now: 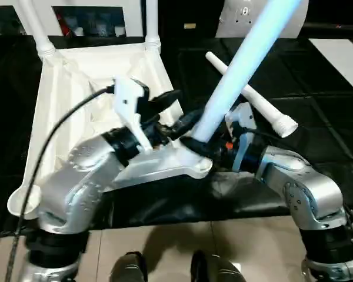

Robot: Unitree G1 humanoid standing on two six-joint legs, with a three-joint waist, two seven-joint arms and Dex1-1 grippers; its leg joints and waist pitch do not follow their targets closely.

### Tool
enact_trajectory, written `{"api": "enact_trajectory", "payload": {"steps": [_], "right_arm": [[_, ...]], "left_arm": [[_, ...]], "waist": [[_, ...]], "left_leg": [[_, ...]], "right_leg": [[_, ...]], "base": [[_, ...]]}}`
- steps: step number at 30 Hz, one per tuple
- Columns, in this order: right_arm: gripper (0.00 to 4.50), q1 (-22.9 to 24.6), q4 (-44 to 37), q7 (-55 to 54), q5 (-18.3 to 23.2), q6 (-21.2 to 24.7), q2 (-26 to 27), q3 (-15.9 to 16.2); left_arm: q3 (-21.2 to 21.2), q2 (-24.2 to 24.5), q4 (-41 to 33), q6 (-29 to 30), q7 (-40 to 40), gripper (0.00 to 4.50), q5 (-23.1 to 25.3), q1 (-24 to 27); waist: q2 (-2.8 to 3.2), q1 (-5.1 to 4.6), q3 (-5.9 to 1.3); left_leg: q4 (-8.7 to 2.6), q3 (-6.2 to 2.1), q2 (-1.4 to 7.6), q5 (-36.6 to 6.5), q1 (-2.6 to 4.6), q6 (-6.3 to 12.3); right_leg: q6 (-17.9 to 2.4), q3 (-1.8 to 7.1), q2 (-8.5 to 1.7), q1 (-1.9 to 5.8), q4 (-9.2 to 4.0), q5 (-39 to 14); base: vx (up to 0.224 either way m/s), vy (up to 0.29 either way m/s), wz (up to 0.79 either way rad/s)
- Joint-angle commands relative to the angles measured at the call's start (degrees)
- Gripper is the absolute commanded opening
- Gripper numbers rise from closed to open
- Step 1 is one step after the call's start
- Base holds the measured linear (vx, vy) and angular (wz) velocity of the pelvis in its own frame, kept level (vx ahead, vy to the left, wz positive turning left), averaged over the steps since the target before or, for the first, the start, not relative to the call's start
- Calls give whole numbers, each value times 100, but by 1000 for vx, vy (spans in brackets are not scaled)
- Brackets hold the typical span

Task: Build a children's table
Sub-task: Insert table leg to table base

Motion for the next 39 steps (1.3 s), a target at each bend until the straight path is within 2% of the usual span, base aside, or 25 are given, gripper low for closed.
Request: {"api": "enact_trajectory", "payload": {"steps": [1, 2, 3, 5, 7, 8, 10, 11, 12, 15, 16, 18, 20, 22, 25, 26, 29, 32, 33, 34, 35, 36, 37, 38, 39], "right_arm": [[192, 35, -182, -455, -71, 134, 49, -383], [192, 125, -350, -944, -135, 334, 170, -653], [192, 201, -466, -1096, -137, 409, 194, -780], [192, 328, -665, -1218, -103, 542, 177, -917], [192, 467, -926, -1391, -28, 782, 234, -1064], [192, 588, -1121, -1430, -65, 636, 242, -1085], [192, 674, -1241, -1442, -269, 385, 170, -985], [192, 723, -1322, -1476, -406, 309, 116, -904], [192, 811, -1540, -1539, -305, 591, 127, -896], [192, 956, -1731, -1832, -219, 477, 399, -1029], [192, 1096, -1872, -2167, -148, 749, 616, -1156], [192, 1321, -1945, -2020, 52, 851, 666, -1110], [192, 1503, -1937, -1966, -54, 791, 632, -926], [192, 1650, -1952, -1819, 51, 634, 684, -839], [192, 1716, -1829, -1809, -80, 501, 683, -753], [192, 1719, -1819, -1814, -129, 480, 671, -731], [192, 1702, -1865, -1913, -128, 522, 689, -753], [192, 1676, -1750, -1879, -174, 406, 581, -801], [192, 1654, -1705, -1847, -171, 478, 513, -790], [192, 1647, -1689, -1840, -175, 501, 493, -777], [192, 1634, -1669, -1840, -187, 500, 486, -765], [192, 1621, -1649, -1843, -200, 487, 485, -756], [192, 1606, -1648, -1827, -221, 491, 458, -727], [192, 1591, -1647, -1811, -241, 494, 431, -698], [192, 1556, -1665, -1658, -339, 393, 267, -552]], "left_arm": [[274, 29, 158, -90, 346, 385, 170, 110], [489, 58, 195, 1, 624, 385, 227, 279], [568, 77, 141, 106, 710, 385, 206, 412], [647, 93, 39, 177, 795, 385, 220, 630], [655, 50, -76, 124, 990, 385, 422, 917], [666, -30, -156, 143, 1182, 385, 609, 1129], [665, -80, -208, 167, 1324, 385, 721, 1254], [659, -103, -241, 162, 1408, 385, 792, 1321], [684, -153, -317, 160, 1559, 385, 876, 1463], [778, -264, -449, 66, 1546, 385, 645, 1674], [723, -277, -632, -110, 1572, 385, 716, 1887], [553, -230, -762, -141, 1550, 385, 862, 2025], [361, -159, -811, -164, 1462, 385, 1018, 2092], [267, -233, -879, -264, 1446, 385, 1063, 2200], [350, -409, -838, -311, 1698, 385, 1146, 2260], [391, -472, -848, -286, 1721, 385, 1084, 2259], [435, -537, -881, -258, 1805, 385, 1036, 2237], [430, -527, -887, -299, 1834, 385, 1147, 2248], [454, -556, -924, -281, 1927, 385, 1226, 2264], [462, -570, -932, -280, 1971, 385, 1270, 2272], [466, -583, -925, -284, 2005, 385, 1315, 2270], [465, -590, -913, -292, 2036, 385, 1364, 2264], [460, -590, -900, -296, 2048, 385, 1394, 2245], [454, -590, -886, -300, 2061, 385, 1424, 2227], [366, -555, -834, -129, 2081, 385, 1485, 2166]], "waist": [[88, -2, -545], [73, -11, -549], [117, -24, -575], [113, -41, -599], [230, -42, -621], [207, -52, -620], [167, -56, -601], [182, -52, -590], [175, -62, -571], [169, -94, -519], [155, -100, -520], [175, -121, -503], [206, -128, -491], [171, -143, -523], [178, -211, -504], [210, -219, -501], [226, -300, -437], [161, -321, -433], [149, -307, -426], [110, -253, -379], [177, -262, -380], [165, -194, -387], [445, 67, -405], [250, -79, -409], [81, 141, -393]], "left_leg": [[-372, -114, 259, -1405, 98, 68], [-372, -116, 257, -1351, 89, 68], [-365, -115, 251, -1226, 76, 60], [-361, -104, 247, -1087, 71, 132], [-360, -111, 258, -1008, 75, 231], [-364, -106, 266, -1052, 74, 251], [-375, -94, 259, -1293, 78, 244], [-378, -97, 260, -1364, 88, 216], [-378, -97, 247, -1493, 101, 173], [-362, -104, 194, -1830, 138, 97], [-364, -122, 187, -1918, 152, 68], [-383, -154, 202, -2201, 178, 36], [-391, -178, 213, -2490, 237, -4], [-417, -209, 237, -2528, 180, -8], [-407, -228, 230, -2770, 194, -67], [-405, -234, 234, -2840, 214, -77], [-486, -298, 300, -3402, 220, -104], [-644, -342, 410, -3989, 171, -227], [-624, -304, 368, -4020, 197, -291], [-590, -395, 141, -3793, 40, -286], [-631, -419, 152, -3704, -48, -354], [-910, -570, 109, -3825, -456, -448], [-1344, -656, 198, -4385, -695, -862], [-1338, -735, 286, -4500, -595, -688], [-1037, -610, 65, -3988, -474, -741]], "right_leg": [[-676, 363, -492, 307, -438, -2236], [-670, 360, -482, 313, -426, -2198], [-667, 353, -463, 330, -407, -2108], [-639, 352, -449, 332, -403, -2027], [-663, 343, -414, 308, -391, -1856], [-662, 338, -413, 303, -407, -1870], [-557, 322, -428, 297, -465, -2236], [-504, 317, -428, 277, -473, -2396], [-384, 307, -425, 270, -512, -2677], [-50, 246, -438, 212, -652, -3475], [64, 223, -431, 191, -688, -3649], [204, 179, -407, 177, -722, -3764], [299, 146, -396, 152, -765, -3809], [328, 121, -443, 238, -760, -3750], [387, 75, -448, 227, -813, -3947], [386, 65, -448, 219, -819, -3957], [414, -21, -394, 254, -814, -3930], [360, 73, -363, 320, -527, -3739], [347, 128, -381, 265, -522, -3941], [318, -68, -538, 358, -591, -4502], [314, -72, -488, 389, -567, -4691], [202, -180, -446, 662, -102, -4558], [-258, 149, -66, 777, 873, -2696], [-356, 281, -30, 624, 1014, -2205], [-598, 544, -57, 348, 764, -3559]], "base": [[0, 0, 0], [0, 0, 0], [0, 0, 0], [0, 0, 0], [0, 0, 0], [0, 0, 0], [0, 0, 0], [0, 0, 0], [0, 0, 0], [0, 0, 0], [0, 0, 0], [0, 0, 0], [0, 0, 0], [0, 0, 0], [0, 0, 0], [0, 0, 0], [0, 0, 0], [0, 0, 0], [0, 0, 0], [0, 0, 0], [0, 0, 0], [-86, -51, 33], [-86, -51, 33], [-86, -101, 53], [-27, -189, 80]]}}
